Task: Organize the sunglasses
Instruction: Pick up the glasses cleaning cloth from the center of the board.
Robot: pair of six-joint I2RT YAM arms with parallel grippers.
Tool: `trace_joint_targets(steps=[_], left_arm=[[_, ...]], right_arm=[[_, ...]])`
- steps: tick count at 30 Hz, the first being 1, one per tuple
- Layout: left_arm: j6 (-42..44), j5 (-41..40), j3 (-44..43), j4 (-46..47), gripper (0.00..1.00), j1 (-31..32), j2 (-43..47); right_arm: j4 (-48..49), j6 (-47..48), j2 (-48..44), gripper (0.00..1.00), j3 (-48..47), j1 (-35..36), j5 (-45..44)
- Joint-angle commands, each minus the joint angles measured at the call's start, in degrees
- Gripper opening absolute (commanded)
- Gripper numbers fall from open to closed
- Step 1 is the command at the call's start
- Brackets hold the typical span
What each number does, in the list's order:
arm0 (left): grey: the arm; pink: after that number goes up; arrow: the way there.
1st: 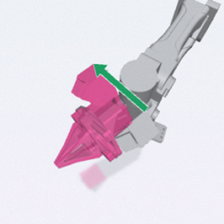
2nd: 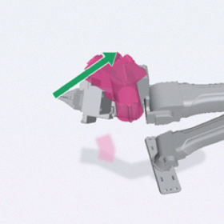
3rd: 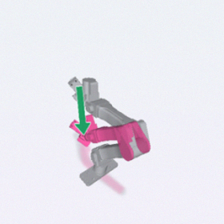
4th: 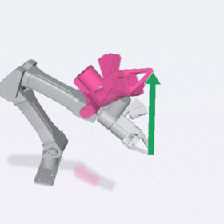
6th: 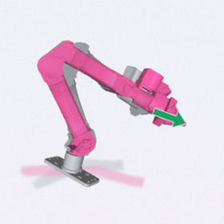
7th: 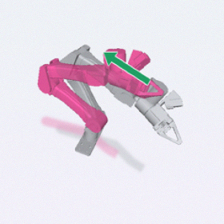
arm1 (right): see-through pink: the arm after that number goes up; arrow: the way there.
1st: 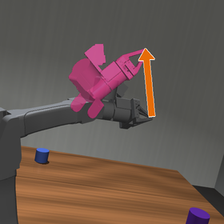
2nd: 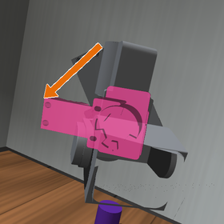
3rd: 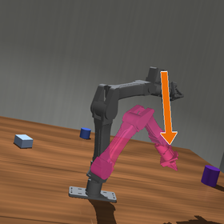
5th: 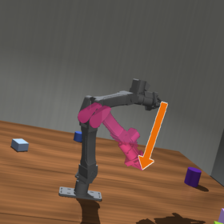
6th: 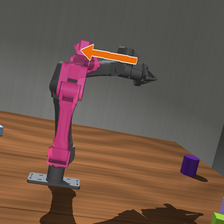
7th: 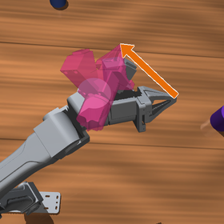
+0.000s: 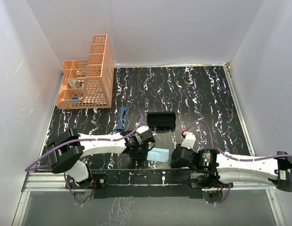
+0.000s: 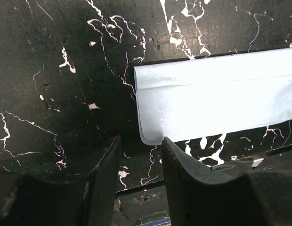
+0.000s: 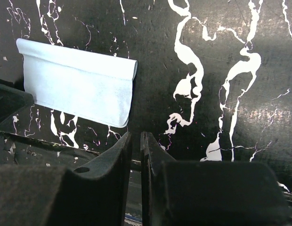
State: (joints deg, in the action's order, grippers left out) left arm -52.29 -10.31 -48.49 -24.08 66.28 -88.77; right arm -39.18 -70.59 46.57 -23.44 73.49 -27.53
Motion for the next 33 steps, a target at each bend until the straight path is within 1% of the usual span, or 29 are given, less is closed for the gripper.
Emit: trace_joint_targets(steps=[1,8,14,23,27,33], left_arm=[[0.0,-0.6,-1.8,-2.0,0.38,0.7,-3.0],[-0.7,-0.9,-2.9,-3.7,0.37,1.3,-5.0],[-1.4,-0.5,-3.0,-4.0,0.32,1.4,-6.1],[-2.4,-0.3,-5.0,-5.2,0.31,3.1,-9.9],[-3.0,-0.7,-5.9,-6.1,0.27,3.6,-11.0],[-3.4,-0.6,-6.7,-6.7,0.24,4.2,-11.9]], right_arm=[[0.8,-0.9,-1.3,0.12,0.4,0.3,-2.2],[0.7,-0.9,-3.0,0.12,0.7,0.3,-2.3],[0.2,-0.9,-3.6,0.12,0.7,0.3,-2.3],[0.0,-0.7,-4.5,0.12,0.8,0.3,-2.5],[0.0,-0.6,-5.4,0.12,0.9,0.3,-2.6],[0.0,-0.5,-6.1,0.12,1.0,0.3,-2.7]])
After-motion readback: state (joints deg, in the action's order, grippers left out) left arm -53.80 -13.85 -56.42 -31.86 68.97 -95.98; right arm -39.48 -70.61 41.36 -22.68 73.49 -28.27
